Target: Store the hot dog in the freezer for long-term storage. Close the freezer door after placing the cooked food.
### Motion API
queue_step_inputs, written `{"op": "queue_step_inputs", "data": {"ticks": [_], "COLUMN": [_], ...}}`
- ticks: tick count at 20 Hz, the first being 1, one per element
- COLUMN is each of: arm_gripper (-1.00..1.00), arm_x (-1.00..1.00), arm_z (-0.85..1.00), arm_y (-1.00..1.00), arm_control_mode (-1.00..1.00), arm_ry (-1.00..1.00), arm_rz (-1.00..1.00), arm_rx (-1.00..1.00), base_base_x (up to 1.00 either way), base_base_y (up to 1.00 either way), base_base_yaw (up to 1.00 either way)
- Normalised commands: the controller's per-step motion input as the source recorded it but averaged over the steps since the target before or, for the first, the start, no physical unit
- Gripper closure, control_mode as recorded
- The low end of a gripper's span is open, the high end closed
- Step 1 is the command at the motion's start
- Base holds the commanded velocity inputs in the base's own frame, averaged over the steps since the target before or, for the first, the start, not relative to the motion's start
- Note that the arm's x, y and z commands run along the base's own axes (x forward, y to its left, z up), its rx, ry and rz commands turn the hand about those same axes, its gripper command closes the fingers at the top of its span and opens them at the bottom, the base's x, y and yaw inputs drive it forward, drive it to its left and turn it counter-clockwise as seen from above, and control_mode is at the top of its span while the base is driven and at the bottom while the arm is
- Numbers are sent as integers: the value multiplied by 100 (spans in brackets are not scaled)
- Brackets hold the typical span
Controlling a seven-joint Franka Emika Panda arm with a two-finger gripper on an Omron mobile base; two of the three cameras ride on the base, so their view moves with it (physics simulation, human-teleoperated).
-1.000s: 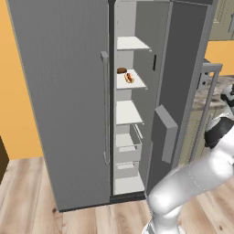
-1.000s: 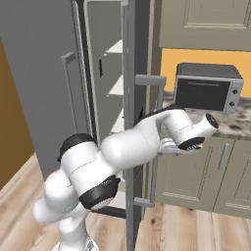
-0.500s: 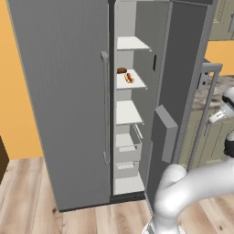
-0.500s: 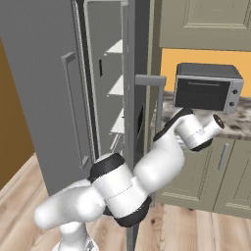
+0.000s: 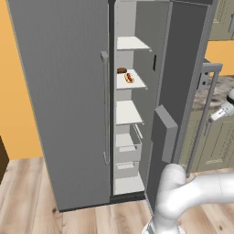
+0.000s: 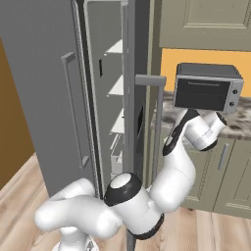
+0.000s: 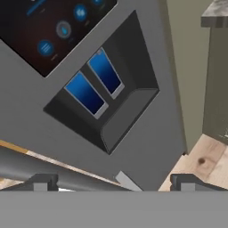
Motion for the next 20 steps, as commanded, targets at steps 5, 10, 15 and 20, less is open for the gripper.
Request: {"op": "queue_step_inputs", "data": {"ticks": [5, 10, 15, 20], "arm_gripper": [-100, -100, -100, -100], "arm_x": [4, -1, -5, -14], "arm_z": [-6, -9, -12, -11], "arm_y": [20, 36, 39, 57], "arm_control_mode": [-100, -100, -100, -100], "arm_ry": [-3, 0, 0, 0], "arm_rz": [0, 0, 0, 1], "arm_rx": [0, 0, 0, 0], "base_base_x": [0, 0, 0, 0], "base_base_y": [0, 0, 0, 0], "base_base_yaw": [0, 0, 0, 0]}}
